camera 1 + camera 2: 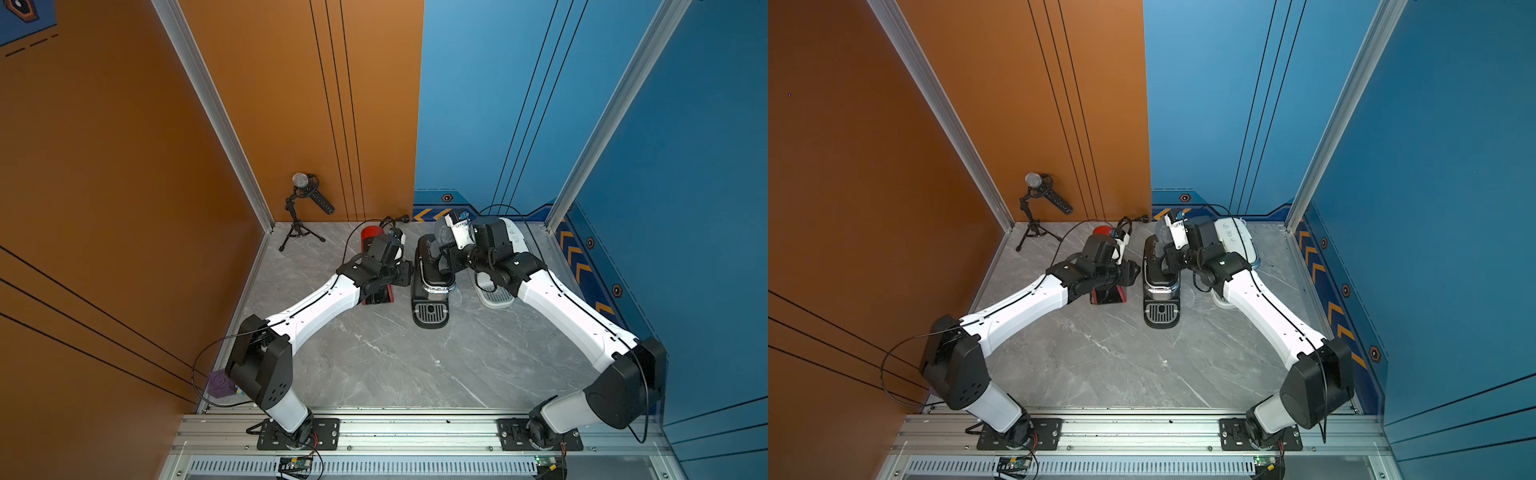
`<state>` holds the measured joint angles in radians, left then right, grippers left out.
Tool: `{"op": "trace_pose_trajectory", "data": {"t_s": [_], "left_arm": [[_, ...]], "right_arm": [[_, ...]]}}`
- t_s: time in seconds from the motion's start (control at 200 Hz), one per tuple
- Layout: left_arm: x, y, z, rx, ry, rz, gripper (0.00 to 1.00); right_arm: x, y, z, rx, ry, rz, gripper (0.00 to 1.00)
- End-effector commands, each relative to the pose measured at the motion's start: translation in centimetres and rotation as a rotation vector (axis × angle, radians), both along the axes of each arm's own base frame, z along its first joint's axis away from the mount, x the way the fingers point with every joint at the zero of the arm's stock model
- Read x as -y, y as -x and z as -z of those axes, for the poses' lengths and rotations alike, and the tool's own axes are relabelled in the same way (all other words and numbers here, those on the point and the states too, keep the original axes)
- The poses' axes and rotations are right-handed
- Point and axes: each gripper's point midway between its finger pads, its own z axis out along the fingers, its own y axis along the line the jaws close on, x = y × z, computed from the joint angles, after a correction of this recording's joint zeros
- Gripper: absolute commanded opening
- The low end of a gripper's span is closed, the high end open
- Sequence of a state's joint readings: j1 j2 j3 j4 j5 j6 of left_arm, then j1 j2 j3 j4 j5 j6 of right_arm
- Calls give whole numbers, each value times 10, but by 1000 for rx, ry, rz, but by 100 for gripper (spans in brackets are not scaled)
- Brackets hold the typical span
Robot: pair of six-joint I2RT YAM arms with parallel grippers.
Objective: Wipe the surface of a coffee machine
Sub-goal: Wipe the dirt from the surface of the coffee machine.
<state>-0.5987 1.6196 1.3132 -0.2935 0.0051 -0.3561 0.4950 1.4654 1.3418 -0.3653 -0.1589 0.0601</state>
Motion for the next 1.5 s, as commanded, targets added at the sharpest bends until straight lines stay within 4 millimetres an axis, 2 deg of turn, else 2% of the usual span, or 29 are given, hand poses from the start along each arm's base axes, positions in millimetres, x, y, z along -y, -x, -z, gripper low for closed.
{"op": "trace_pose_trajectory", "data": {"t_s": [0.0,0.105,0.235,0.415,0.621,0.731,0.861,0.986,1.111,1.336,1.496], "left_arm": [[4,-4,-6,11,31,16,55],[8,-4,-5,12,34,28,55],[14,-5,-4,7,39,42,55],[18,-3,-6,10,39,51,55],[18,0,-2,3,35,51,55],[18,0,-1,2,34,49,55],[16,-1,-1,4,30,44,55],[16,-2,-2,6,30,42,55],[16,-3,-1,7,24,39,55],[18,-6,5,-4,21,42,55],[23,-10,8,-13,26,51,55]], "right_arm": [[-11,50,56,-214,39,-125,22],[-19,65,60,-217,49,-176,22],[-31,63,59,-204,37,-215,22],[-37,26,59,-188,68,-136,22],[-21,-23,64,-170,111,34,22],[-9,-38,73,-199,92,103,22],[8,-44,84,-216,101,158,22],[22,-36,87,-219,97,176,22],[24,-15,89,-221,79,140,22],[9,41,81,-166,85,32,22],[-11,64,74,-131,65,-44,23]]}}
